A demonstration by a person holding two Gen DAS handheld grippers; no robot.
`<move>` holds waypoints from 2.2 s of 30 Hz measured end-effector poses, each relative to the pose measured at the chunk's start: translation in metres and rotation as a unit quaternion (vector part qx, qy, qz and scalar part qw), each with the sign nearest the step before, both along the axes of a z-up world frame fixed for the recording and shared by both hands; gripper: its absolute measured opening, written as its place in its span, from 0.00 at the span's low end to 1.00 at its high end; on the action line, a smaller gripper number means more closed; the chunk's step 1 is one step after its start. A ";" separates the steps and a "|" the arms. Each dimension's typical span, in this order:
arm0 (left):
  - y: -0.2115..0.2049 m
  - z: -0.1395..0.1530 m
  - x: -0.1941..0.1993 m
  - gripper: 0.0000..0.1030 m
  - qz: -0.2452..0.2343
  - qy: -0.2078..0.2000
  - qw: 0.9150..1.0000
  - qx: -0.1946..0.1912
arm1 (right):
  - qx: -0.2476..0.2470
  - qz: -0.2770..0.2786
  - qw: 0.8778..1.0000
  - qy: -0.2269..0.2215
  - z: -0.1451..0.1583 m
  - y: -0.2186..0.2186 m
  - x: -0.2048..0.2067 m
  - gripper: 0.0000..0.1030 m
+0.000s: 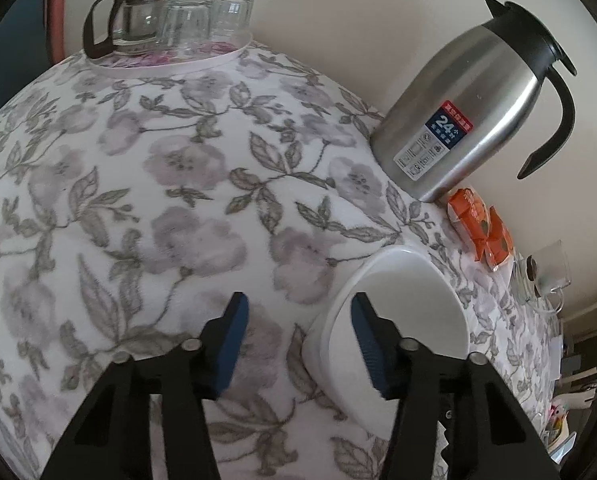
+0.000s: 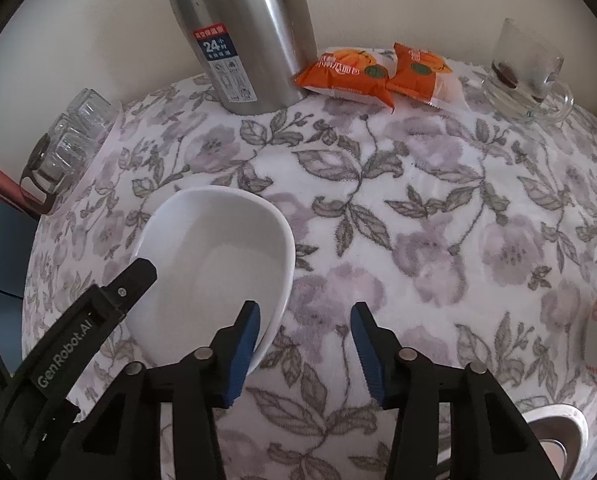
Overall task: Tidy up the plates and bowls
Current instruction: 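Close the left gripper on the white square bowl rim while the right gripper closes too, then lift and carry the white square bowl with both grippers over the basin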
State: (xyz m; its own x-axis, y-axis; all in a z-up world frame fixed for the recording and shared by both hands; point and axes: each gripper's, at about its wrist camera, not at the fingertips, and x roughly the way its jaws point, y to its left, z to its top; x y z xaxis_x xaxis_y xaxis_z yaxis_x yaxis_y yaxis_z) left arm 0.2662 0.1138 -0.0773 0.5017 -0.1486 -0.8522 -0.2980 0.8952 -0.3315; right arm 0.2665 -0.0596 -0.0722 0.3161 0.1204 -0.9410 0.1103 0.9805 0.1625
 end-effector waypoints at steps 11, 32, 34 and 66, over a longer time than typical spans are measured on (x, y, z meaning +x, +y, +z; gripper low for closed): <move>-0.006 -0.011 0.009 0.17 -0.030 -0.007 0.999 -0.040 | 0.011 0.007 1.000 0.001 -0.007 0.010 0.004 0.30; -0.007 0.009 -0.004 0.17 -0.042 -0.008 0.998 -0.051 | 0.004 0.022 1.000 -0.018 0.023 0.011 -0.009 0.17; -0.011 0.017 -0.008 0.17 -0.046 -0.011 0.998 -0.039 | 0.003 0.023 0.999 -0.023 0.030 0.010 -0.013 0.17; -0.094 0.136 -0.113 0.17 -0.135 -0.108 0.985 0.008 | 0.024 0.012 0.990 -0.137 0.153 -0.071 -0.125 0.17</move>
